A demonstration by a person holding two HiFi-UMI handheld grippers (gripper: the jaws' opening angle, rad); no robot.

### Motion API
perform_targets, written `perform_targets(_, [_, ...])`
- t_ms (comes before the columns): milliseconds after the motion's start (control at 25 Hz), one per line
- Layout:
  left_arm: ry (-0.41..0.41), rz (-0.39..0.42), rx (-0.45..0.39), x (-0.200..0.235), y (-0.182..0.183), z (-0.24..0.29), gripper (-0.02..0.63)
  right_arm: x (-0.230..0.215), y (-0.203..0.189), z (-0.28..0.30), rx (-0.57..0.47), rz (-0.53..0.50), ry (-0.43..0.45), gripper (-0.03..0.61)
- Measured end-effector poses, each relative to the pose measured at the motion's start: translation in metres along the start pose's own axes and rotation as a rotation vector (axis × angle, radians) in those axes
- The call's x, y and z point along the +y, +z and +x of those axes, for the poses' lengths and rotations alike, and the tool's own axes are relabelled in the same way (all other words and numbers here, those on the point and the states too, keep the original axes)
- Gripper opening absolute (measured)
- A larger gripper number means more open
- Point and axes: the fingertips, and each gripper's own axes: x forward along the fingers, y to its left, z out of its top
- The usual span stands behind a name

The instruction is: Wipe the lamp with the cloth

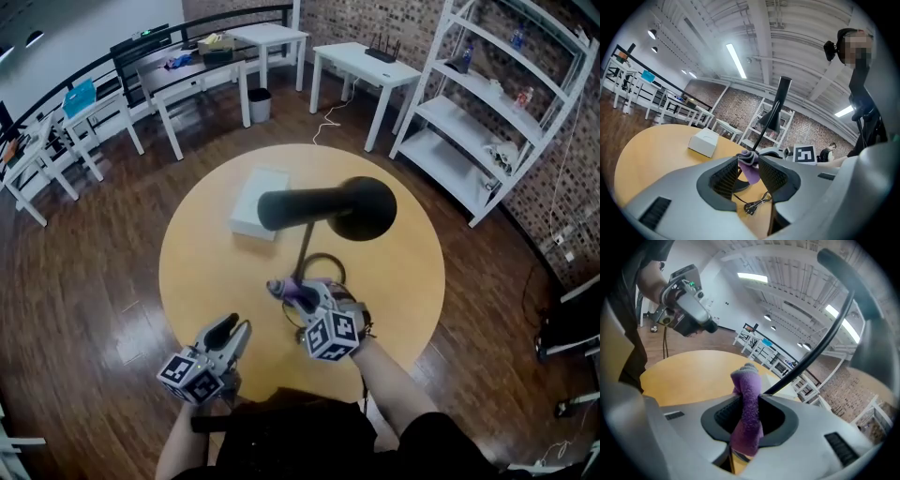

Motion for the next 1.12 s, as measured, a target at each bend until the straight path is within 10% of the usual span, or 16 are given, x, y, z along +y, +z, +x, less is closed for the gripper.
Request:
perform_targets(520, [0.094,0.013,0.015,-0.001,-0.001,-0.021,0.13,0.057,-0.069,0.051,0.25,0.039,0.165,0.092])
perform_targets(880, [0.088,-0.041,-0.027,-0.009,0.004,-0.018,0.13,0.051,-0.061,0.043,0.234,0.106,0.155,0.092])
perform_targets(1120, [0.049,-0.078,-0.081,-0.004,0.003,-0.007,0.13,-0.02,0.025,-0.019,0.0,0.405,0.169,0.092])
